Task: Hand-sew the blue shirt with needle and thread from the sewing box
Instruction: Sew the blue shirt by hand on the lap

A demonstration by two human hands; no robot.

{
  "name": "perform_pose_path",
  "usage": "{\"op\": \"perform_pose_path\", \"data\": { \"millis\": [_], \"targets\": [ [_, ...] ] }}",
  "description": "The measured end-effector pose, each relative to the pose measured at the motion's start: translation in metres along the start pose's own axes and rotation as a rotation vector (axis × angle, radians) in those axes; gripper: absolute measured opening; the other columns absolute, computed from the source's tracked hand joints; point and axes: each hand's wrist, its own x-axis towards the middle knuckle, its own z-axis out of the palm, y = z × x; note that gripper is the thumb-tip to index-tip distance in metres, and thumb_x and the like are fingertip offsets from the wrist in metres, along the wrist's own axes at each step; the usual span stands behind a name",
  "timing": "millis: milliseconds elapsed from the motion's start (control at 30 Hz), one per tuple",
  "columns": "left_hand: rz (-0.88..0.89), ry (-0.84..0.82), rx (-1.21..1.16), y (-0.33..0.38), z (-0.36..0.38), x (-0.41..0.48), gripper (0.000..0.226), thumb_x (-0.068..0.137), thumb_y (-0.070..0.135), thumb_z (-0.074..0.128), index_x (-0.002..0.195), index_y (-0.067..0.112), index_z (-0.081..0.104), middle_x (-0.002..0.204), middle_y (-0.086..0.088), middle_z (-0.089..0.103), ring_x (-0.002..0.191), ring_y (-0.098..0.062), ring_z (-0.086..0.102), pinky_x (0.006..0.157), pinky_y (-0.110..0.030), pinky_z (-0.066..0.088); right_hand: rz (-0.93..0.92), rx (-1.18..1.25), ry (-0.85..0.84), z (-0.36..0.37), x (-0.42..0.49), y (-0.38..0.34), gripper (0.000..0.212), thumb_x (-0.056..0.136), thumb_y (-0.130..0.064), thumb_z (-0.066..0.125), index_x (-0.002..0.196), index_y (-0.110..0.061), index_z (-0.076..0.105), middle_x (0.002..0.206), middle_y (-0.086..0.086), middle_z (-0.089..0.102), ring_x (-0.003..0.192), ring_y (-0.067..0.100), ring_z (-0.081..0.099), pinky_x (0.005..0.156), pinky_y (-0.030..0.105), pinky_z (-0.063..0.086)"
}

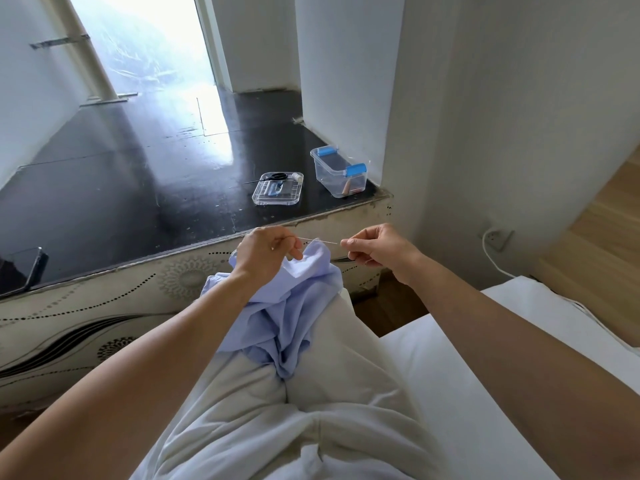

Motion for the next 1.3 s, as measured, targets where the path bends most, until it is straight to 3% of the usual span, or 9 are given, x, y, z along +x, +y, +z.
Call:
{"op": "perform_pose_path", "data": {
  "millis": [200, 300, 400, 533, 733, 867, 933, 1000, 1300],
  "targets": [
    [0.032, -0.107, -0.050, -0.012, 0.002, 0.001, 0.022, 0.090, 0.022, 0.063, 0.079, 0.037, 0.075, 0.088, 0.010, 0.076, 0.094, -0.016, 0.069, 0.095, -0.045, 0.050, 0.005, 0.482, -0.002, 0.002, 0.006, 0.001, 0.020, 0.076, -0.028, 0.077, 0.075, -0.018, 0.061, 0.101, 0.009, 0.072, 0.087, 0.016, 0.064, 0.082, 0.029, 0.053],
    [0.071, 0.006, -0.020, -0.021, -0.005, 0.006, 0.022, 0.086, 0.034, 0.058, 0.094, 0.050, 0.072, 0.109, 0.010, 0.071, 0.111, -0.022, 0.060, 0.098, -0.047, 0.047, -0.031, 0.607, -0.014, 0.008, 0.013, -0.001, 0.027, 0.088, -0.017, 0.069, 0.062, -0.023, 0.065, 0.099, 0.017, 0.069, 0.064, 0.011, 0.049, 0.061, 0.022, 0.046],
    [-0.099, 0.089, -0.051, -0.035, -0.017, 0.012, 0.036, 0.084, 0.029, 0.046, 0.110, 0.043, 0.067, 0.121, 0.001, 0.066, 0.115, -0.028, 0.056, 0.101, -0.050, 0.045, -0.038, 0.641, -0.011, 0.016, 0.021, -0.007, 0.015, 0.094, -0.020, 0.062, 0.081, -0.013, 0.066, 0.079, -0.001, 0.073, 0.049, 0.007, 0.036, 0.043, 0.015, 0.035],
    [-0.284, 0.094, -0.058, -0.053, -0.023, 0.013, 0.053, 0.072, 0.037, 0.033, 0.111, 0.033, 0.068, 0.117, -0.010, 0.067, 0.111, -0.039, 0.056, 0.100, -0.053, 0.044, -0.017, 0.568, 0.006, 0.027, 0.029, -0.010, 0.019, 0.099, -0.025, 0.054, 0.091, -0.012, 0.066, 0.057, -0.006, 0.057, 0.040, 0.005, 0.036, 0.038, 0.014, 0.033],
    [-0.375, 0.000, -0.035, -0.062, -0.023, 0.013, 0.065, 0.077, 0.044, 0.032, 0.133, 0.025, 0.058, 0.138, 0.000, 0.057, 0.129, -0.023, 0.048, 0.113, -0.046, 0.032, 0.041, 0.307, -0.083, 0.052, 0.046, -0.010, 0.026, 0.104, -0.015, 0.042, 0.093, -0.015, 0.066, 0.056, -0.003, 0.038, 0.048, 0.006, 0.029, 0.043, 0.017, 0.025],
    [-0.395, -0.003, -0.047, -0.066, -0.024, 0.016, 0.057, 0.074, 0.049, 0.039, 0.119, 0.027, 0.067, 0.120, -0.001, 0.067, 0.117, -0.027, 0.054, 0.105, -0.047, 0.041, 0.080, 0.227, -0.177, 0.069, 0.057, -0.013, 0.026, 0.102, -0.011, 0.042, 0.091, -0.014, 0.065, 0.059, -0.002, 0.038, 0.050, 0.007, 0.030, 0.046, 0.017, 0.025],
    [-0.416, 0.005, -0.049, -0.063, -0.025, 0.017, 0.027, 0.074, 0.045, 0.046, 0.074, 0.034, 0.071, 0.075, 0.005, 0.068, 0.083, -0.027, 0.059, 0.078, -0.038, 0.051, 0.062, 0.202, -0.218, 0.075, 0.062, -0.016, 0.022, 0.102, -0.012, 0.046, 0.092, -0.013, 0.065, 0.062, -0.001, 0.039, 0.053, 0.007, 0.031, 0.049, 0.019, 0.026],
    [-0.402, -0.016, -0.089, -0.065, -0.024, 0.018, 0.031, 0.079, 0.034, 0.058, 0.050, 0.025, 0.058, 0.046, 0.010, 0.048, 0.052, -0.016, 0.046, 0.056, -0.026, 0.040, 0.040, 0.182, -0.254, 0.080, 0.067, -0.016, 0.016, 0.099, -0.013, 0.053, 0.091, -0.013, 0.067, 0.063, 0.001, 0.042, 0.053, 0.007, 0.033, 0.051, 0.020, 0.027],
    [-0.325, -0.091, -0.351, -0.075, -0.029, 0.014, 0.010, 0.087, 0.007, 0.067, 0.086, 0.014, 0.074, 0.087, -0.021, 0.068, 0.075, -0.018, 0.058, 0.069, -0.032, 0.047, -0.013, 0.153, -0.364, 0.099, 0.084, -0.005, 0.018, 0.094, -0.017, 0.062, 0.092, 0.001, 0.062, 0.074, 0.012, 0.051, 0.057, 0.011, 0.043, 0.053, 0.021, 0.040]
  ]
}}
